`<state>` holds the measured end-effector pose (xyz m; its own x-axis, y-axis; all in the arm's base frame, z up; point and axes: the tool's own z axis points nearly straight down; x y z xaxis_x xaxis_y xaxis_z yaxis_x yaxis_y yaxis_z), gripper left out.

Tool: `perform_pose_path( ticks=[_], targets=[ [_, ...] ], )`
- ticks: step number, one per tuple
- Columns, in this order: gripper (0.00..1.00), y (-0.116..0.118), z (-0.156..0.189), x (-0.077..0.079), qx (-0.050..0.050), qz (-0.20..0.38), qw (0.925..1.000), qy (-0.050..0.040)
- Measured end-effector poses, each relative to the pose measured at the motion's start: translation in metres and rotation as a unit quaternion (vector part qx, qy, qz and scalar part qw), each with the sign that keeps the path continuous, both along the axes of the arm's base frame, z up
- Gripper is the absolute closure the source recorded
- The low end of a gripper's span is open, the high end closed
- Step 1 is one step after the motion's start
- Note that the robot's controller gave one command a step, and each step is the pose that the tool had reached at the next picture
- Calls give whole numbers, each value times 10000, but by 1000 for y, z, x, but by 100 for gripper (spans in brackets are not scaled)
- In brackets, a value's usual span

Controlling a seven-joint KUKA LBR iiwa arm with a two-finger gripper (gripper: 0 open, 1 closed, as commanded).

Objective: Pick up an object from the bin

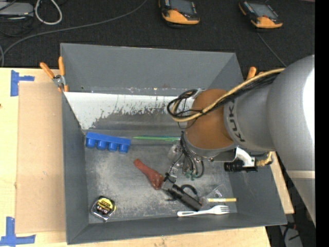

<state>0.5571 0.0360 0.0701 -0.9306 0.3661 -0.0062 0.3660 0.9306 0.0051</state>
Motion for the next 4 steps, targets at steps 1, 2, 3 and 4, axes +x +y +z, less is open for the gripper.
perform_pose_path(
  ticks=[1,2,3,4],
  targets=[
    [100,0,1,1,0,-4,10000,-8],
    [100,0,1,1,0,-4,10000,-8],
    [100,-38,7,-27,-1,526,9986,4],
    [100,-38,7,-27,-1,519,9987,4]
  ],
)
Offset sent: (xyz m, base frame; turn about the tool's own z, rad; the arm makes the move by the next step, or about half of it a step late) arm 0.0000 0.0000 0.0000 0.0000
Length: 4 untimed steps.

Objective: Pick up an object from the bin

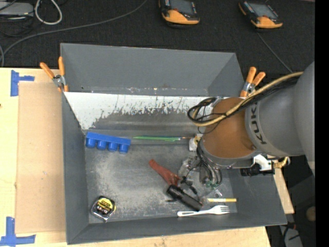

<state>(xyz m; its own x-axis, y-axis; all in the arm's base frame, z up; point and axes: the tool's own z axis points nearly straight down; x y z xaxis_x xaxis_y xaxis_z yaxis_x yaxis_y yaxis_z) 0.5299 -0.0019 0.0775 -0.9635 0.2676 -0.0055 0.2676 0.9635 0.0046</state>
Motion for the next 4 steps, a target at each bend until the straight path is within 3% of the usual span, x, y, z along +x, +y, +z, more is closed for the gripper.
perform_pose_path(
  ticks=[3,4],
  targets=[
    [100,0,0,0,1,-7,10000,-1],
    [100,17,-6,6,-7,649,9979,-15]
  ],
)
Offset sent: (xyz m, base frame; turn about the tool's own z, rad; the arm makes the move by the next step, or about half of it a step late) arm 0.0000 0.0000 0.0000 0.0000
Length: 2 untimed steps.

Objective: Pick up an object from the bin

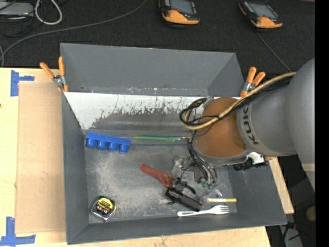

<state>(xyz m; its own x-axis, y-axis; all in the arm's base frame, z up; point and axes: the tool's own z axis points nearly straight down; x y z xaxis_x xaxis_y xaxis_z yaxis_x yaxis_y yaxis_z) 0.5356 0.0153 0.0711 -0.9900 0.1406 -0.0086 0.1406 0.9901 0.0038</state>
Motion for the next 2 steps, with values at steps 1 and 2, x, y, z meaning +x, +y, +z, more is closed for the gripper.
perform_pose_path(
  ticks=[1,2],
  targets=[
    [100,0,0,0,2,-7,10000,0],
    [100,0,0,0,2,-8,10000,0]
  ],
)
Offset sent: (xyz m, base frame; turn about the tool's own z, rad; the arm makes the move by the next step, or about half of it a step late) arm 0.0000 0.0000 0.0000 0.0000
